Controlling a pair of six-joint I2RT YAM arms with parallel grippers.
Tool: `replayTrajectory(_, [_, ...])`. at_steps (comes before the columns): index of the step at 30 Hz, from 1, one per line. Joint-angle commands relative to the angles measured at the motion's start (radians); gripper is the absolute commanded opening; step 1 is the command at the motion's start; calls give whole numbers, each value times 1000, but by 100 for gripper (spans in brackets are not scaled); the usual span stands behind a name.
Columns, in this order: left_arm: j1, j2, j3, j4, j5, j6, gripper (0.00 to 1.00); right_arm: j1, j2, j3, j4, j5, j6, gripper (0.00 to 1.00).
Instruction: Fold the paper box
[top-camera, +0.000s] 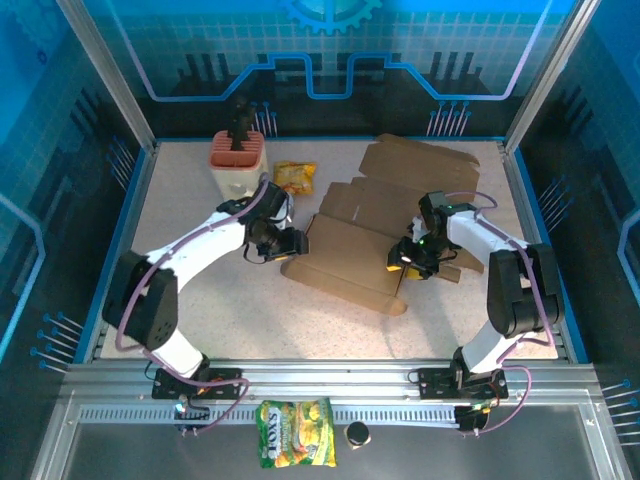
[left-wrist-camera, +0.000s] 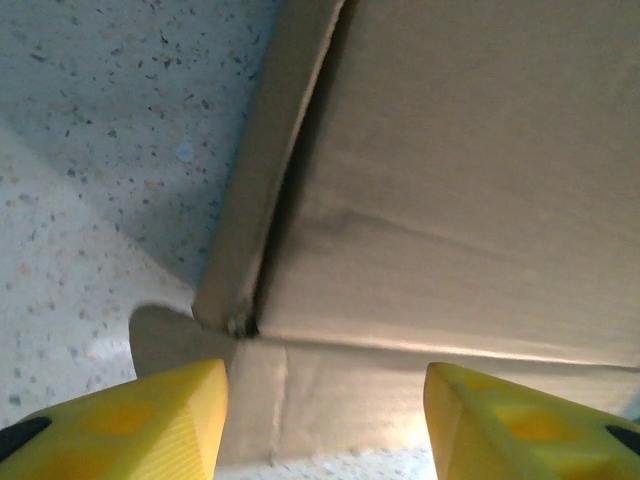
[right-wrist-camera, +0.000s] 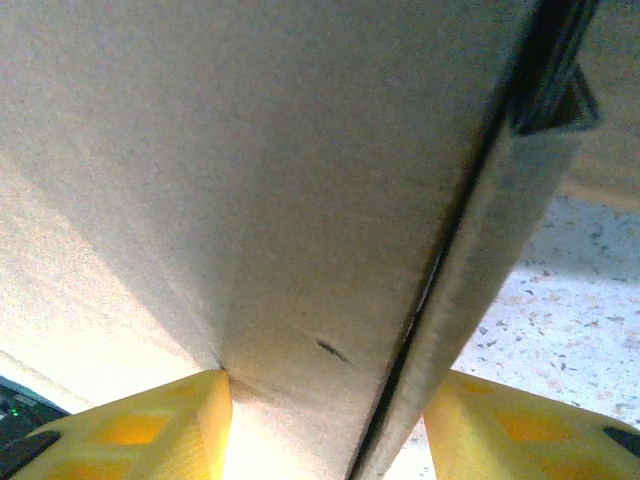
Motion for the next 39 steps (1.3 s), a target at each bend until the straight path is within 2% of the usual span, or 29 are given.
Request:
replayTrajectory(1, [25,39,49,-2,-4,120,52,21,29,28,-4,47,-47,52])
replayTrajectory(5, [30,69,67,28,-65,183,51,30,41,45,-21,74,-77,50])
replayTrajectory(10, [29,132,59,88,4,210,47,38,55,56,-27,77,-91,49])
replayTrajectory(14, [29,132,22,104,15,197,42,51,60,72,-31,79,-94,47])
replayTrajectory(20, [29,47,-66,111,-31,157,28,96,76,109,-37,71,-100,45])
replayTrajectory(26, [33,-73,-192,143,-43,78,26,131,94,120,-7,8,-80,45])
replayTrajectory(30, [46,-116,-263,176,-35,44,24,121,88,113,12,-31,-81,50])
replayTrajectory(39, [86,-145,-338,234,-10,19,18,31,66,35,118,-164,-90,75])
